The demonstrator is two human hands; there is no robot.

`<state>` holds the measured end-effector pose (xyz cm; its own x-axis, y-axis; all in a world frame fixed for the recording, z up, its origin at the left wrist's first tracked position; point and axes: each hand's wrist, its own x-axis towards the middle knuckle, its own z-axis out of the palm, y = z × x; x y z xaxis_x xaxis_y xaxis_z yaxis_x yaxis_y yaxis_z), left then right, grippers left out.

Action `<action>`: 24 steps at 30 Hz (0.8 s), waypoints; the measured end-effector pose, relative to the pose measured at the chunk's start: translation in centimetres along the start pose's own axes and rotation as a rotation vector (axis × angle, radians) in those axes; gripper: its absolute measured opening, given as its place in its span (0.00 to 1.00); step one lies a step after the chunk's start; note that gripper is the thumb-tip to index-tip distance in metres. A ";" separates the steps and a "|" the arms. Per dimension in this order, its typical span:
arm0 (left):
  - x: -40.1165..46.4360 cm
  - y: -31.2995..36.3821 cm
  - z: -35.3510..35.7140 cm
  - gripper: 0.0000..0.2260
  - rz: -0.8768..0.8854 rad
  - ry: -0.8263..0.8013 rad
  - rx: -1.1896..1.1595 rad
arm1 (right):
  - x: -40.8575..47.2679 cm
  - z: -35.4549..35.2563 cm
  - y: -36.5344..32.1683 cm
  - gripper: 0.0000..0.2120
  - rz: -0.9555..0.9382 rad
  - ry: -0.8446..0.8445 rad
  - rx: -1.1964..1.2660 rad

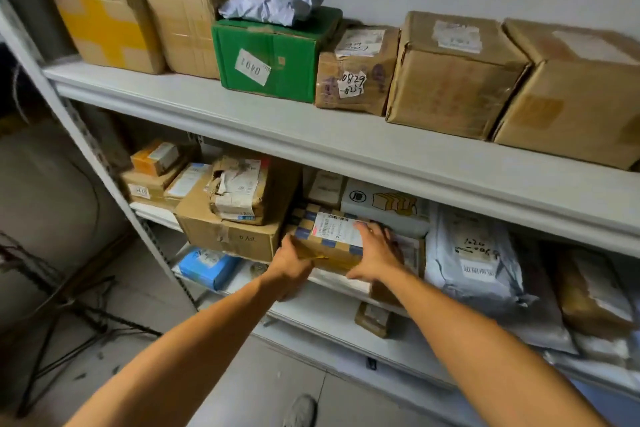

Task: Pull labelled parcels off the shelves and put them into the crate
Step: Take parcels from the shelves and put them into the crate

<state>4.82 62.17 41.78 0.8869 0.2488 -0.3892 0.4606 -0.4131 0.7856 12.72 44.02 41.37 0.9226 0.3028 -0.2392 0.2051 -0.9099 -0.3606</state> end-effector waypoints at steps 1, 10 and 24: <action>1.0 0.0 -0.4 0.30 -0.018 0.018 -0.013 | 1.2 -0.3 0.1 0.58 0.003 -0.027 0.009; 5.4 0.0 -0.8 0.21 0.022 0.162 0.282 | 7.4 -0.5 0.7 0.66 0.066 -0.127 -0.182; 4.1 0.6 2.1 0.52 0.032 0.137 -0.562 | 4.0 -3.4 -1.6 0.56 -0.006 0.079 0.053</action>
<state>8.81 61.13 39.63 0.8705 0.3702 -0.3244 0.3111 0.0968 0.9454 17.19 45.72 44.01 0.9446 0.2833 -0.1656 0.1956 -0.8912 -0.4092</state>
